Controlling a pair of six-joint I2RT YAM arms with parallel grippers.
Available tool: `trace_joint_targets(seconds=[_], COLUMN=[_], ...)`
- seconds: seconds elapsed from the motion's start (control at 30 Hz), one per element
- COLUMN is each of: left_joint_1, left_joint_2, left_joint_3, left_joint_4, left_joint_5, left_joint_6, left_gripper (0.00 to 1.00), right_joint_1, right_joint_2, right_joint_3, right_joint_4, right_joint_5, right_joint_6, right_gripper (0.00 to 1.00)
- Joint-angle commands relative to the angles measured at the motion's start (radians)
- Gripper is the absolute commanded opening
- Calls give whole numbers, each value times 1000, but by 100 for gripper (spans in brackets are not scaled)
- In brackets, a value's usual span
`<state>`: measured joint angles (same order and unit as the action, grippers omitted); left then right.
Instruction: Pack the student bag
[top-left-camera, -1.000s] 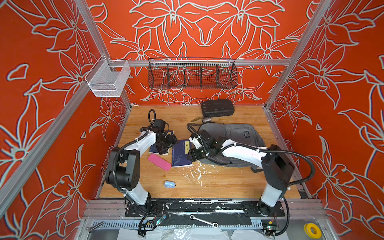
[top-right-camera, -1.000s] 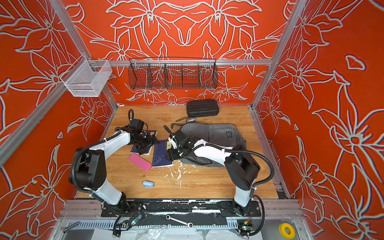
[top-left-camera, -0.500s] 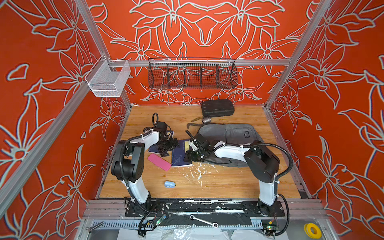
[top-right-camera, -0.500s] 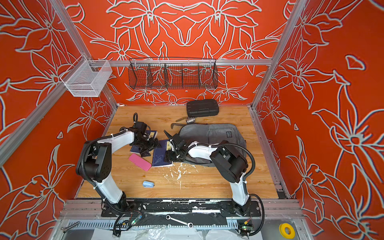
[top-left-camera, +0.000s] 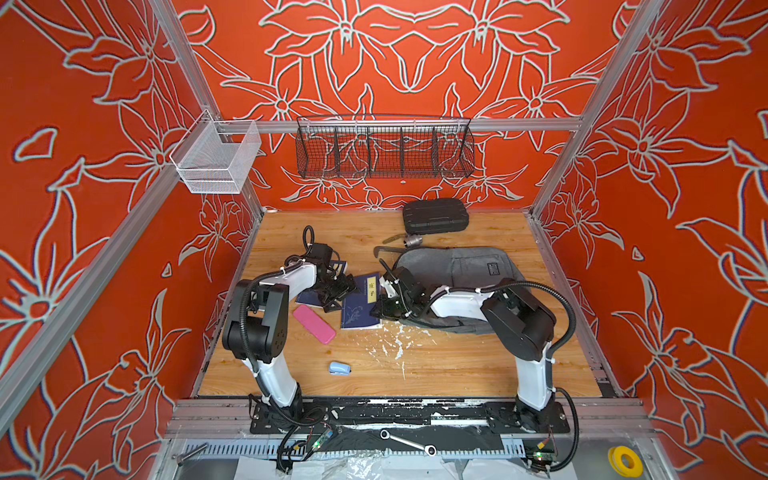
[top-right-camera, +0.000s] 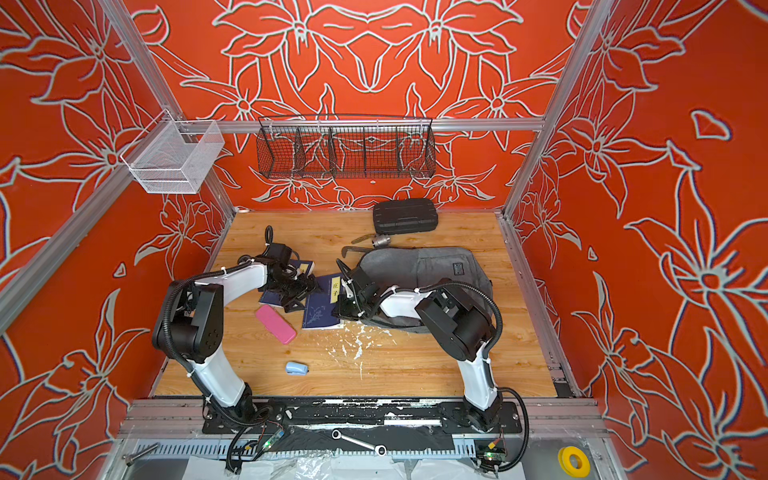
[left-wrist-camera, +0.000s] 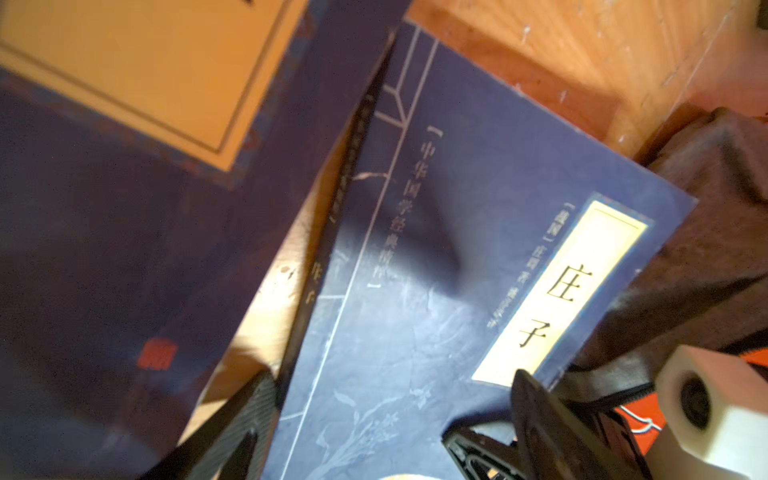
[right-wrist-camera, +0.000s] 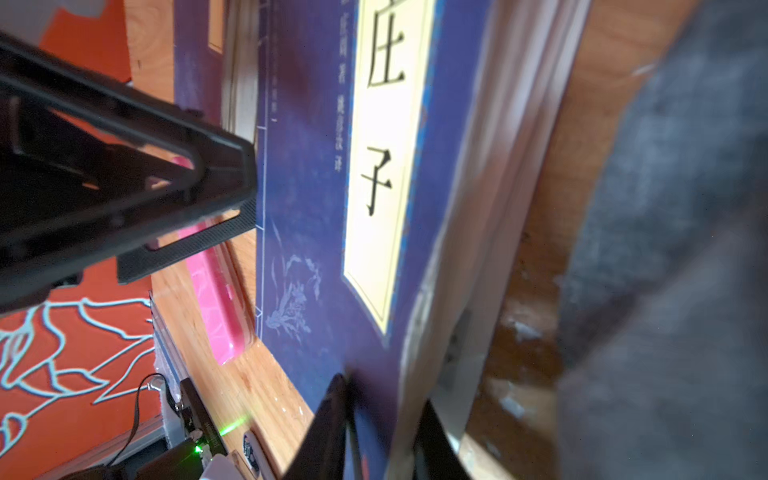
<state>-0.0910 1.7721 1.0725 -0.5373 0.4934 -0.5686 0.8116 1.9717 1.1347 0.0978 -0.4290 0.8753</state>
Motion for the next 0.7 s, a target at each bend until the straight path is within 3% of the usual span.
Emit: trace_joint_targets(seconds=[0.0, 0.2, 0.4, 0.53, 0.67], left_joint_1=[-13, -13, 8, 94, 143], left_joint_2=[32, -81, -257, -280, -229], left_joint_3=[-23, 63, 247, 229, 332], left_joint_4=[-7, -89, -228, -170, -259], left_joint_5=[50, 20, -155, 14, 170], left_joint_6=[-9, 41, 262, 364, 522], left_gripper=[88, 90, 93, 93, 91], right_joint_1=[-12, -11, -16, -39, -47], right_joint_2=[-68, -124, -220, -266, -269], right_joint_3=[-4, 102, 143, 151, 244], right_joint_4=[75, -176, -275, -270, -450], right_joint_5=[2, -3, -40, -130, -190], right_joint_6=[15, -184, -358, -428, -579], right_gripper=[13, 2, 0, 0, 0])
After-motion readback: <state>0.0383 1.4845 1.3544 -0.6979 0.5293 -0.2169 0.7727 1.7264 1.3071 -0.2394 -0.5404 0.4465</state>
